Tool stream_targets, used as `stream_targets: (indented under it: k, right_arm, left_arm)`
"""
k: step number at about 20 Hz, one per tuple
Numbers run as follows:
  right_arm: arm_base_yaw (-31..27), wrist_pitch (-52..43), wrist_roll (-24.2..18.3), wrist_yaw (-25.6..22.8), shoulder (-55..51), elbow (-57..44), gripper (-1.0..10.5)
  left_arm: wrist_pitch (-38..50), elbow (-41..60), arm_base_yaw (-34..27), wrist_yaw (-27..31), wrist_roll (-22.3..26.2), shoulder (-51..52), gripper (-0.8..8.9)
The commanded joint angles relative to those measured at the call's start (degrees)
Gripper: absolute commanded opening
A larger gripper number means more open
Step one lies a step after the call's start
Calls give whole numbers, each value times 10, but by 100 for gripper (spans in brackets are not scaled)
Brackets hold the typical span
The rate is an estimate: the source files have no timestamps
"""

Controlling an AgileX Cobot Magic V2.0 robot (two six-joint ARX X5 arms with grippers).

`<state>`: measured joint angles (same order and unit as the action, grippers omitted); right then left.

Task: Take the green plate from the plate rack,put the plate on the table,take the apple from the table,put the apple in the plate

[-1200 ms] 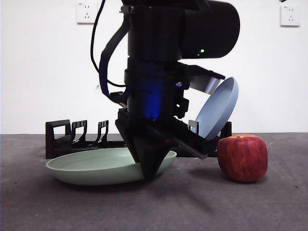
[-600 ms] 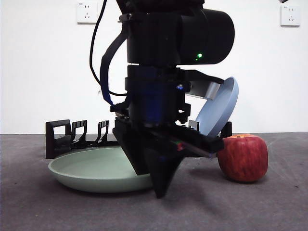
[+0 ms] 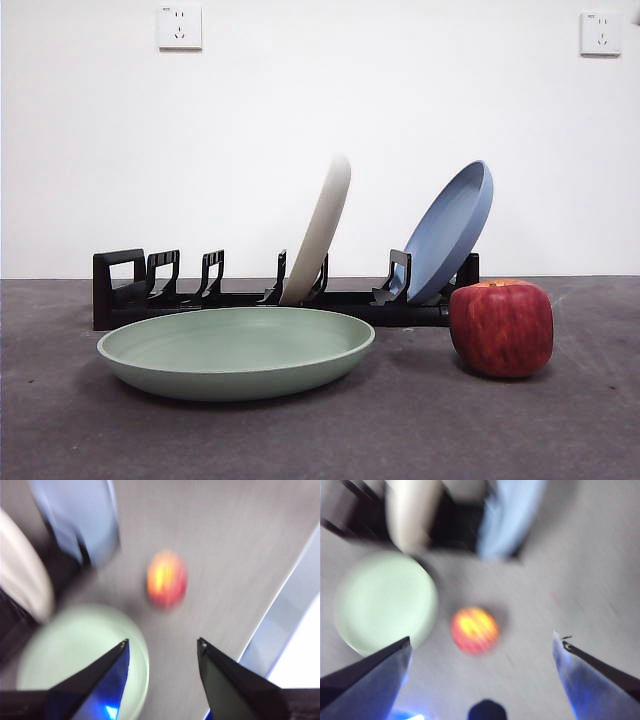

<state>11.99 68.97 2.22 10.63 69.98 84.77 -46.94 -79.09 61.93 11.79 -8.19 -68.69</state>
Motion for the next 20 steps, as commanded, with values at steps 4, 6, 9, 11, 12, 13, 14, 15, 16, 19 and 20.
stream_targets:
  k: [4,6,9,11,12,13,14,15,16,19,20]
  right_arm:
    - [19,1,0,-11,-82,-97,473]
    - [28,-18,20,-13,-115,-151,473]
    - [57,-61,44,-13,-139,-231,473]
    - [85,-112,63,-13,-135,-278,473]
    - [99,-139,69,-20,-127,-296,473]
    - [113,-162,73,-41,-115,-305,474]
    - [123,-178,72,-64,-99,-307,476]
    - [131,-196,71,-85,-78,-306,479]
    - [136,-217,68,-87,-57,-306,480]
    - [140,-255,66,-87,-14,-306,483]
    - [140,-265,66,-87,1,-306,483]
  left_arm:
    - [-11,-9,-1,-2,5,227,229]
    - [-41,-9,-1,-2,-6,297,229]
    - [-126,-9,-1,8,-40,373,229]
    - [-190,-9,-1,25,-66,405,229]
    - [-218,-9,0,29,-82,416,229]
    - [-242,-9,0,29,-94,421,229]
    - [-259,-9,0,33,-103,424,229]
    - [-274,-9,-1,33,-113,424,229]
    - [-284,-9,-1,33,-116,424,229]
    - [-287,-9,-1,28,-118,424,229]
    - [-287,-9,-1,28,-120,424,229]
